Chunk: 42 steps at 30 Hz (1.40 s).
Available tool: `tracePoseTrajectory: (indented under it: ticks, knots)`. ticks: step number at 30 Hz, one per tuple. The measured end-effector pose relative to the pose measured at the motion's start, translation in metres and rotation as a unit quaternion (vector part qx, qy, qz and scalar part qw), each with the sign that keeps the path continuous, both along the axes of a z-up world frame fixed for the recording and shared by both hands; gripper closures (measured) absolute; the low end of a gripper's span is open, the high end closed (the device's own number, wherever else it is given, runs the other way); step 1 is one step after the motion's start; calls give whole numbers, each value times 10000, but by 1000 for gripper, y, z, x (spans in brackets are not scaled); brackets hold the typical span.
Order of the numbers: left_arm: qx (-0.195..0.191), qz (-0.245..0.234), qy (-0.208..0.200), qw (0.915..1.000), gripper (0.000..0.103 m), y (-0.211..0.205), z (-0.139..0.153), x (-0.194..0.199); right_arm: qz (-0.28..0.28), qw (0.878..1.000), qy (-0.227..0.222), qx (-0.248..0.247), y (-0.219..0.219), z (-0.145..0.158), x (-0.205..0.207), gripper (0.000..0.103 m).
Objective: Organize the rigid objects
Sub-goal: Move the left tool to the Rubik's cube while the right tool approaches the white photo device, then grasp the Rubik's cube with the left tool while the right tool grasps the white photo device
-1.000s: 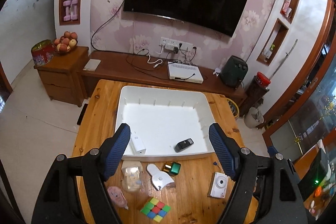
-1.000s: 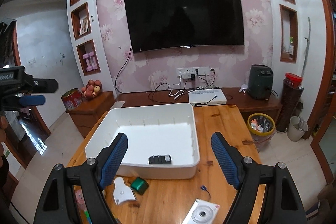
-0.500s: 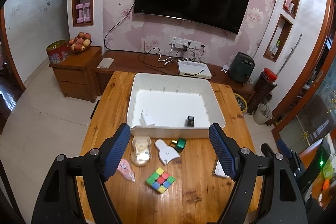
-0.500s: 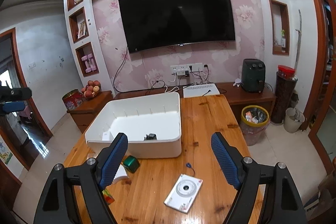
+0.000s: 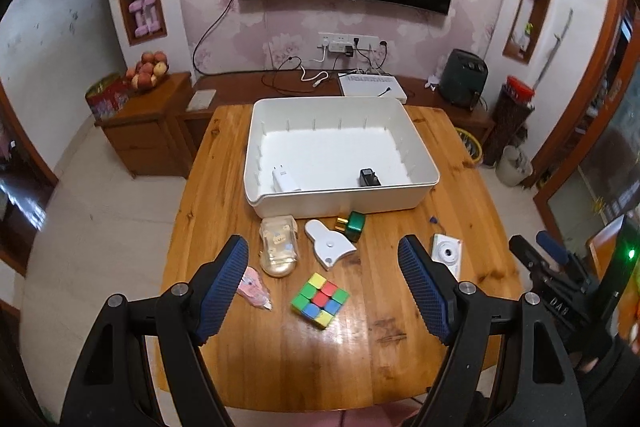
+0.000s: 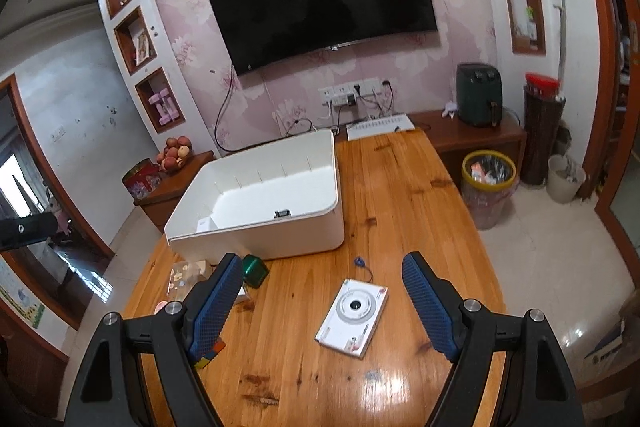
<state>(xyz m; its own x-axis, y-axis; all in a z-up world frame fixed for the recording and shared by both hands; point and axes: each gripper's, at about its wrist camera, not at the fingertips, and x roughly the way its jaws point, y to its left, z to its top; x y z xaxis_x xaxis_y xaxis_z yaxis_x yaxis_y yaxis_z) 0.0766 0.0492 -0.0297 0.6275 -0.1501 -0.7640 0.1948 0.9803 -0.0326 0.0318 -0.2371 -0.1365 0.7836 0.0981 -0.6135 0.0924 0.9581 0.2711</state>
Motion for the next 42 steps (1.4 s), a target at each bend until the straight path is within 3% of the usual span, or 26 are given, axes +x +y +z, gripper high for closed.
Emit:
tracePoseTrajectory:
  ticks: [10,17,23,29,38,42]
  knots:
    - [593,-261,657,9957,23,-10,-35,21,-103,9944,948,449,-10,-35,24,21]
    - [696,-376,1519,9852,23,-7,-65,46,-245,9849,1533,772,-14,-57,44,21]
    - [861,-644,2193,9697,23,-15,-94,61,-408,9711,2140,977,-12,-81,62,21]
    - [1103,-928,2891,9464,23,-24,-128,76,-628,9559,2623,1167,-14,-103,72,21]
    - [1421,-1231,3595,9140,23,-35,-168,89,-917,9369,3173,1144,-13,-125,91,21]
    - [1473,-1226,3810,9045,23,-37,-181,96,-923,9302,3393,1051,-9,-133,99,21]
